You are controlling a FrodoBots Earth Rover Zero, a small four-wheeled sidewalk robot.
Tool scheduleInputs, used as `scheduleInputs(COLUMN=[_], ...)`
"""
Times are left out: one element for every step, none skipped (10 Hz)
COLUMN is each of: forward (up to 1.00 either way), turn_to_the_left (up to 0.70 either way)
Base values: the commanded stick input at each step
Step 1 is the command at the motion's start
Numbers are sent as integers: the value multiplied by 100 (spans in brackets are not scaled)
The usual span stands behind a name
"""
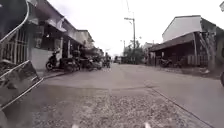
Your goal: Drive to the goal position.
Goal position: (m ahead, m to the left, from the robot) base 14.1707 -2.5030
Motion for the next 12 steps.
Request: scheduleInputs(forward=[70, 70, 70, 70, 70, 70, 70, 70, 70, 70, 70, 70], turn_to_the_left=[11, 8, 16, 19, 19, 12, -3, -26, -35, -25, -4, 10])
